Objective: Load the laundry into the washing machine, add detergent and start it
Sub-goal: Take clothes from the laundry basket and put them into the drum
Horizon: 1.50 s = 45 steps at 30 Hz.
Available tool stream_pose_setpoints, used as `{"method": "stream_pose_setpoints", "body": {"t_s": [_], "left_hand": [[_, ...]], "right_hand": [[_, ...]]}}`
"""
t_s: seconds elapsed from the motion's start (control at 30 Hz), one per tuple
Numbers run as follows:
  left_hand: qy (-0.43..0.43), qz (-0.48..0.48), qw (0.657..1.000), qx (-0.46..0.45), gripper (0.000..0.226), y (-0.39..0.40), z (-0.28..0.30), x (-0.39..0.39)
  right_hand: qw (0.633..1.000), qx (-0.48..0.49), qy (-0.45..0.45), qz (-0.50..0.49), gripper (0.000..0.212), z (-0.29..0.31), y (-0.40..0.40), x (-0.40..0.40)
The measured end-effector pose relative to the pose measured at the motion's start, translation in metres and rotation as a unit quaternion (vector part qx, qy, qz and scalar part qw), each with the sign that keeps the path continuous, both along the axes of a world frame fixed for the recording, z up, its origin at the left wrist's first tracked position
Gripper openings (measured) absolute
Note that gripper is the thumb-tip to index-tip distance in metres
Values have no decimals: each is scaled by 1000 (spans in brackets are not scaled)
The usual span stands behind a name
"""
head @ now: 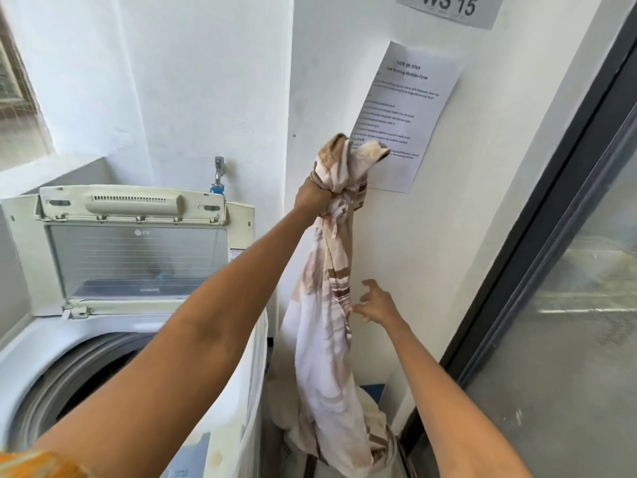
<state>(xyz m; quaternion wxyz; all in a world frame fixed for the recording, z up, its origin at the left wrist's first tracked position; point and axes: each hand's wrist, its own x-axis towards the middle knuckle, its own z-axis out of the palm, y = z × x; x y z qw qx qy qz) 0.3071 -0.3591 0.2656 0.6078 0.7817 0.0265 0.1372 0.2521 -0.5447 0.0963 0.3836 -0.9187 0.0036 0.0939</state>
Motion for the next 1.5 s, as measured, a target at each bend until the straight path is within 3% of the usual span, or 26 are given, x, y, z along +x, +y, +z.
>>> {"method": "stream_pose_setpoints", "body": {"t_s": [0.1, 0.17, 0.27, 0.33, 0.43, 0.47, 0.57, 0.7, 0.83, 0.9, 0.93, 0.97, 1.07, 1.17, 1.2, 1.27, 1.33, 1.4, 1.47, 1.5], "left_hand": [[-102, -70, 988, -90, 48, -2, 33, -7], [-144, -111, 976, -116, 50, 0, 50, -11], [-130, -141, 978, -86, 42, 5, 59, -16], [-99, -146, 980, -86, 39, 7, 54, -16], [-77, -111, 982, -135, 41, 16, 42, -14], [-78, -83, 983, -145, 44, 23, 40, -12], [-54, 5, 994, -91, 56, 45, 31, -5], [-1, 33, 999, -1, 61, 53, 3, -7], [149, -71, 975, 146, 33, 41, -22, -22], [182, -144, 956, 181, 58, 39, -37, -23], [171, -180, 954, 167, 71, 37, -41, -23], [147, -217, 957, 127, 71, 35, -44, -23], [67, -245, 967, 2, 32, 16, -34, -29], [1, -198, 978, -60, 28, -10, -20, -35], [7, -156, 984, -85, 33, -15, -21, -32], [12, -62, 986, -155, 65, -18, -28, -25], [19, 10, 985, -169, 79, -14, -35, -20], [37, 30, 986, -163, 71, -8, -35, -14], [43, 53, 983, -172, 86, -4, -24, -13], [34, 61, 980, -185, 96, -3, -15, -12]], "right_hand": [[999, 10, -37, 22, 116, 3, 0, 1], [995, 59, -63, 45, 126, 6, 4, 2], [989, 116, -80, 45, 134, 2, 11, 21], [994, 92, -63, 15, 117, 6, 20, 19], [995, -1, -87, -40, 51, 13, 26, 17], [993, -26, -99, -54, 43, 18, 26, 16], [986, -40, -127, -104, 36, 36, 18, 19], [970, 10, -192, -151, 17, 81, 14, 29], [950, 50, -245, -188, 18, 145, 20, 41], [935, 88, -286, -193, 18, 181, 22, 44], [927, 109, -304, -193, 18, 199, 25, 45], [921, 124, -318, -190, 17, 215, 29, 45], [914, 185, -323, -160, 18, 247, 48, 48], [937, 170, -296, -74, 13, 253, 72, 44], [946, 132, -292, -47, 18, 250, 75, 44], [957, 84, -279, 7, 27, 240, 69, 44], [957, 109, -259, 77, 33, 228, 51, 44], [950, 176, -232, 116, 45, 211, 29, 43], [952, 216, -191, 100, 61, 177, 13, 34], [965, 192, -162, 81, 73, 155, 7, 29]]}}
